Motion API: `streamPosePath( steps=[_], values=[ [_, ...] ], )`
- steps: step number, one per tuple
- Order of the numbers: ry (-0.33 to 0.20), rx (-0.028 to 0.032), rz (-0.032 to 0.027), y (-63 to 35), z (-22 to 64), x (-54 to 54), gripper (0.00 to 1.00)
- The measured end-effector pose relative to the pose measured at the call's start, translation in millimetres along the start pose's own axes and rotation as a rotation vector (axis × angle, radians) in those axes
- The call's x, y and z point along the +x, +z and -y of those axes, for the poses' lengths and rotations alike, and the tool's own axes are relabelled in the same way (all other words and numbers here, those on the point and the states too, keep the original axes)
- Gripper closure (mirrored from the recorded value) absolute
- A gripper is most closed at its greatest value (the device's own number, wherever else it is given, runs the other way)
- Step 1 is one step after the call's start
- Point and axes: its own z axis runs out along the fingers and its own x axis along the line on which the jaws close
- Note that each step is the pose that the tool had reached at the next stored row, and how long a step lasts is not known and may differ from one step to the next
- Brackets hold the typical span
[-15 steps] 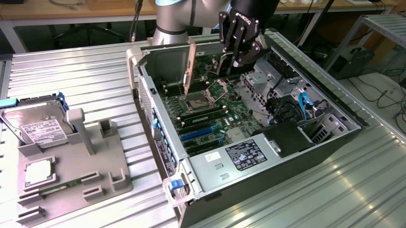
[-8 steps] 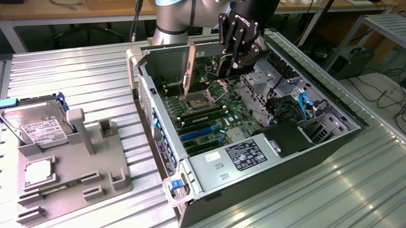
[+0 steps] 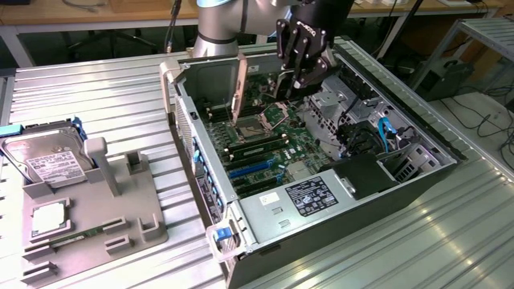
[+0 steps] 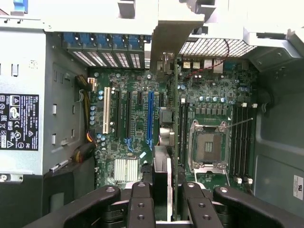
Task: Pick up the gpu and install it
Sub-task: 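Insert the gpu into the slot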
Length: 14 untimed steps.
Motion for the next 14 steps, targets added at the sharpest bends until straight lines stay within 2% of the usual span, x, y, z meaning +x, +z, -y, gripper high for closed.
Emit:
streamPosePath(
  steps=[14],
  values=[
    [0.006, 0.0, 0.0003, 6.4, 0.4, 0.0, 0.73]
  ],
)
